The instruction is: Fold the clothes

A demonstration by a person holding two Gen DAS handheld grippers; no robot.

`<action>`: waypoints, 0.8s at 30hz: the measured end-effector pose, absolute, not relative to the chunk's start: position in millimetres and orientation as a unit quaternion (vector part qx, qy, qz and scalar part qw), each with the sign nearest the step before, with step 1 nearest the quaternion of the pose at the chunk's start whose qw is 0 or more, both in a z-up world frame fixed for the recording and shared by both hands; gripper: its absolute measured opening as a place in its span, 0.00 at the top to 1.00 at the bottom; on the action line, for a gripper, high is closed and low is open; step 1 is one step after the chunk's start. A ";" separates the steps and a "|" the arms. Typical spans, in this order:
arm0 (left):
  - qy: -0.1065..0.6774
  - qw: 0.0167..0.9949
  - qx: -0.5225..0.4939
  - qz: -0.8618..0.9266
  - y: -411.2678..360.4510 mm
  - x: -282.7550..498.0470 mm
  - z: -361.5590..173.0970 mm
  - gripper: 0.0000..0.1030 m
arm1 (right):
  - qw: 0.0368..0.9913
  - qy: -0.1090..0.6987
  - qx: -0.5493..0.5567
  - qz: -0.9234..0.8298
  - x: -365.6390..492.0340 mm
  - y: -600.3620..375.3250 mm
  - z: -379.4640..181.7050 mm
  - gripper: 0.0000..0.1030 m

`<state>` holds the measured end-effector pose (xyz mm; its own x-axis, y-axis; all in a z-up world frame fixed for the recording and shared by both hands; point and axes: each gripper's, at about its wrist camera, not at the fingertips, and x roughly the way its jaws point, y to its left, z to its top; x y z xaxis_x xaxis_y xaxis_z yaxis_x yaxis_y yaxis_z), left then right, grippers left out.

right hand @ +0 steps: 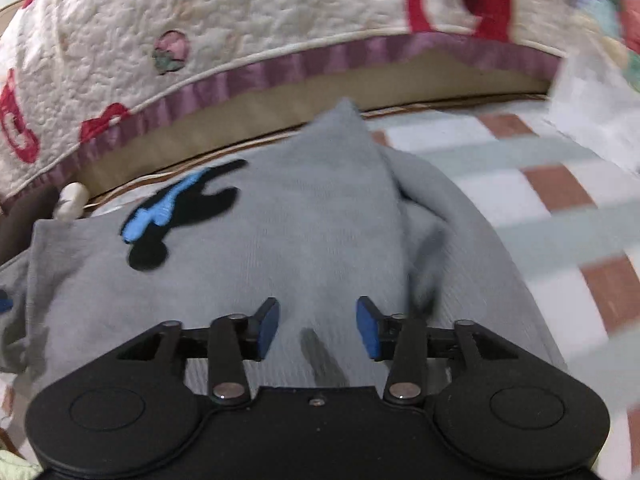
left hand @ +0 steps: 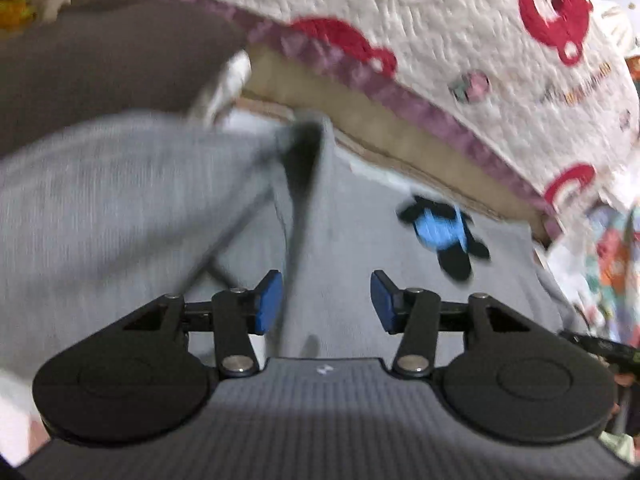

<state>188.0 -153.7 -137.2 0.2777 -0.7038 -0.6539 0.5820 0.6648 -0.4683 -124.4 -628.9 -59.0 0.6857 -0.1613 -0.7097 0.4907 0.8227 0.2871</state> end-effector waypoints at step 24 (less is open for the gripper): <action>0.519 0.713 0.027 -0.470 -182.6 125.3 -171.9 0.20 | 0.879 0.372 0.244 -0.172 -150.8 -614.0 -95.4 0.40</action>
<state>125.3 -182.6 -171.9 0.0196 -0.6425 -0.7660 0.6982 0.5572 -0.4495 -150.8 -614.0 -95.4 0.6641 -0.1205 -0.7379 0.4840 0.8214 0.3016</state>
